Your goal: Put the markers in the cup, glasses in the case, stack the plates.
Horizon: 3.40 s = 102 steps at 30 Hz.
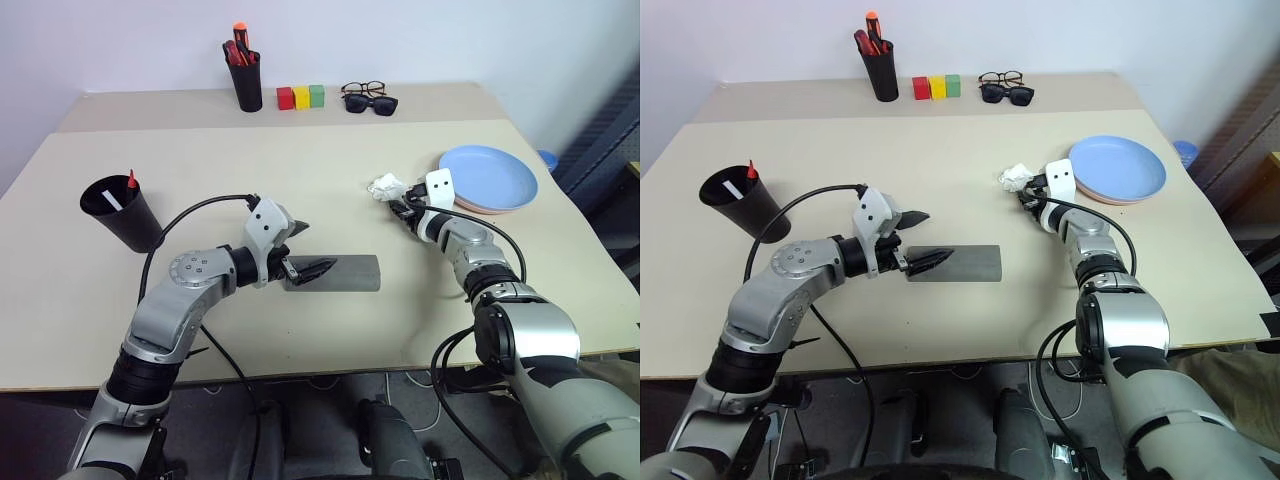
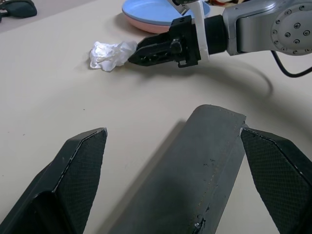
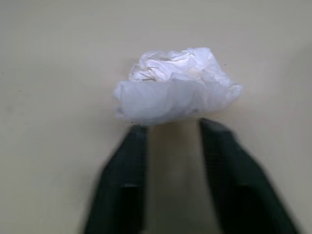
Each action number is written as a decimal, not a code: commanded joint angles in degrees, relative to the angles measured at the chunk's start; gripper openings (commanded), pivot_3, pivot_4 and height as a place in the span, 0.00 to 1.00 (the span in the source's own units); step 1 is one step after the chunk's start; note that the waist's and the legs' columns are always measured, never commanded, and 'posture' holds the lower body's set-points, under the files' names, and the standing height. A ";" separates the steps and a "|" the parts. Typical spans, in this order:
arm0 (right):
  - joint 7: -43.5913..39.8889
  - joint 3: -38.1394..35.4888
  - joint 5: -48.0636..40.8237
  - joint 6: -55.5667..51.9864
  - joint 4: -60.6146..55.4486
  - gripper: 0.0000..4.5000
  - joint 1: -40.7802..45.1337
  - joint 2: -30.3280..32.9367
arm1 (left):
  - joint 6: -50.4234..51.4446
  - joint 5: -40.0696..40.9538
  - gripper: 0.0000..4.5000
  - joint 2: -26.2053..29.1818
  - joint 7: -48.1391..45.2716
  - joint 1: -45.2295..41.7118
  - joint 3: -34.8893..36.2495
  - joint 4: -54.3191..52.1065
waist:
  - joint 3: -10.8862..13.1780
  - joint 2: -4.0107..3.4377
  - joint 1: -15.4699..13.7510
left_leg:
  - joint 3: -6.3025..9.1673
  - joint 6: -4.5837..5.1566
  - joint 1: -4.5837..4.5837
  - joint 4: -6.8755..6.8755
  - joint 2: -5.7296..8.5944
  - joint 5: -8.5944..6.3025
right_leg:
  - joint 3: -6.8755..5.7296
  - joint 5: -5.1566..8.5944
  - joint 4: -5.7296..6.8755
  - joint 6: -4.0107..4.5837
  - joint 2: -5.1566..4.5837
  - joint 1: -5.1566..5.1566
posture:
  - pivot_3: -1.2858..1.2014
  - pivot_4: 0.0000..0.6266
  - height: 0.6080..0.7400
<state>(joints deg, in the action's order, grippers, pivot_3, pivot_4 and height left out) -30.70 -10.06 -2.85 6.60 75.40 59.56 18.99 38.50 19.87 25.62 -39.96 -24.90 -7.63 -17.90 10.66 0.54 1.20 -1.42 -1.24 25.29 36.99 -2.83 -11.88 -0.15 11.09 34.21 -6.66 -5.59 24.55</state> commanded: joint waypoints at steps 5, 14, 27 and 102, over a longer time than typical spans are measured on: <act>-0.08 -1.05 -1.00 1.15 -2.25 0.74 0.61 0.01 | -0.77 0.66 1.00 -0.01 -0.39 -0.56 0.33 -0.65 | 0.00 0.00 0.01 | 0.00 0.00 0.00 0.00 0.00 0.00 | 0.00 0.01 0.00 0.01 0.00 0.00 | 0.52 0.24 1.00; -0.20 -1.57 -1.66 1.28 -2.18 0.63 1.41 -0.78 | -0.46 0.79 1.00 0.13 -0.04 -0.07 0.59 -1.23 | 0.00 0.00 0.01 | 0.00 0.00 0.00 0.00 0.00 0.00 | 0.00 0.01 0.00 0.03 0.00 0.00 | 0.52 0.24 1.00; -0.50 -2.16 -2.09 2.46 -2.80 0.01 2.05 -0.27 | -0.52 0.90 1.00 -0.11 0.26 0.01 0.23 -1.30 | 0.00 0.00 0.00 | 0.00 0.00 0.00 0.00 0.00 0.00 | 0.00 0.01 0.00 0.03 0.00 0.00 | 0.52 0.24 1.00; 0.30 -2.48 -2.28 -0.70 -1.89 0.01 0.36 0.88 | -0.72 0.92 1.00 0.13 1.84 0.67 0.05 -2.01 | 0.00 0.00 -0.02 | 0.00 0.00 0.00 0.00 0.00 0.00 | 0.00 0.05 -0.01 0.10 0.00 0.00 | 0.52 0.24 1.00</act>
<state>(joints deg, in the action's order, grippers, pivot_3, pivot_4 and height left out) -30.28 -11.79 -4.69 4.47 74.61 58.87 19.04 38.51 20.54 25.84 -38.29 -23.83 -8.12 -18.23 10.66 0.54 1.19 -1.41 -1.24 25.29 36.98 -2.83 -11.88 -0.14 11.15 34.20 -6.56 -5.59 24.55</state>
